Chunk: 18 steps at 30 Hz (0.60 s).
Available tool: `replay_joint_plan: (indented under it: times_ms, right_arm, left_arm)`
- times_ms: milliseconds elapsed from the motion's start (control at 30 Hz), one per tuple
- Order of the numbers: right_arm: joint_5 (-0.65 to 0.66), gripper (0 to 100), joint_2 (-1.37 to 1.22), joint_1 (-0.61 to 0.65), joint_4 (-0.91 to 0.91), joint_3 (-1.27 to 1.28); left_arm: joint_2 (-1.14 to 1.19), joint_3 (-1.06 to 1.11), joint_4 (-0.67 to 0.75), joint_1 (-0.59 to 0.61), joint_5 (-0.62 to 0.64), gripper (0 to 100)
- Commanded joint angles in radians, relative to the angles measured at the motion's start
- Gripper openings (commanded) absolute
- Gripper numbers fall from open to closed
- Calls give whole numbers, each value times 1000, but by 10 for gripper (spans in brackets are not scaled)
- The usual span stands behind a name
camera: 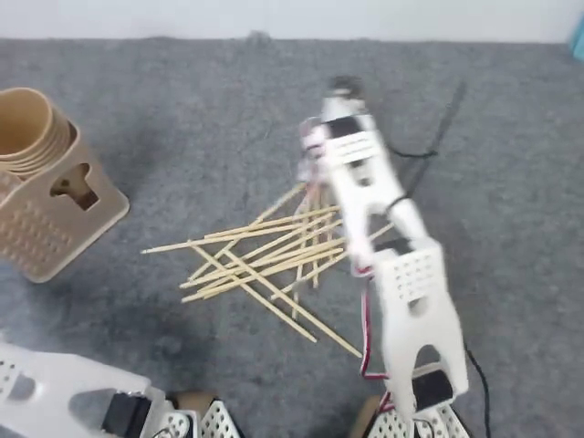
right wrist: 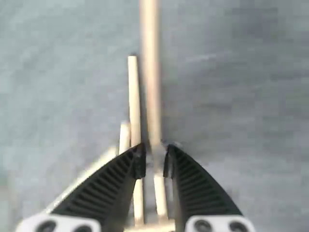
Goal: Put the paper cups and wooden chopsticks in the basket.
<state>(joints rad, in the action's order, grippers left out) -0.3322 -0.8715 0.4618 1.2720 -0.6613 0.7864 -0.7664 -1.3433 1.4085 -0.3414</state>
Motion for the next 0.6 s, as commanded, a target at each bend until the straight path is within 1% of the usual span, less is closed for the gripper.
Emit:
replay_joint_plan:
  times_ms: [0, 100, 267, 400, 467, 567]
  right_arm:
    - [180, 79, 15, 154, 56, -34]
    - [287, 79, 8, 214, 117, -34]
    - [402, 81, 18, 226, 246, -35]
    - [520, 81, 65, 248, 358, -35]
    - [545, 84, 113, 260, 414, -35]
    - [543, 85, 202, 254, 453, -35]
  left_arm:
    - [-14, -31, 18, 0, 18, 196]
    - [-14, -31, 18, 0, 18, 196]
    - [-14, -33, 18, 0, 18, 196]
    - [-14, -33, 18, -2, 18, 196]
    - [-14, -33, 18, -3, 18, 196]
    - [-14, -33, 18, -3, 20, 196]
